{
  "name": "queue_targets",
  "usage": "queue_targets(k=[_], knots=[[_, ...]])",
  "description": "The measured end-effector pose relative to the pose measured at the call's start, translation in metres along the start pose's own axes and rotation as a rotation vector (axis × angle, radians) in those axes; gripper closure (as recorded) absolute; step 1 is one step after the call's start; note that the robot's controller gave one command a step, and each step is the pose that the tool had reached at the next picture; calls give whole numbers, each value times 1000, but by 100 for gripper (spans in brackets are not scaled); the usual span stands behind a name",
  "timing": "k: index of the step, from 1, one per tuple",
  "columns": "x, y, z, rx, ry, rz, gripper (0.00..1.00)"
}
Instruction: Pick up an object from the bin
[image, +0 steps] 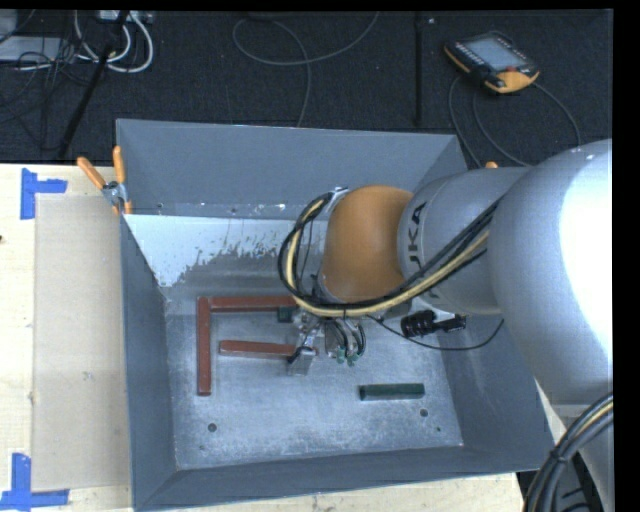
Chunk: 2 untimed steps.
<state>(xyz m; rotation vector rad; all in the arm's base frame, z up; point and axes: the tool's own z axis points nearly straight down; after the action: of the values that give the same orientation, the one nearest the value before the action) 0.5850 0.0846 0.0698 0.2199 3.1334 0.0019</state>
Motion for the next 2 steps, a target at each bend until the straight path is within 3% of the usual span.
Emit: queue_targets(k=[1,2], knots=[[-14,-26,0,0,0,10,100],[27,-10,0,3,0,-108,100]])
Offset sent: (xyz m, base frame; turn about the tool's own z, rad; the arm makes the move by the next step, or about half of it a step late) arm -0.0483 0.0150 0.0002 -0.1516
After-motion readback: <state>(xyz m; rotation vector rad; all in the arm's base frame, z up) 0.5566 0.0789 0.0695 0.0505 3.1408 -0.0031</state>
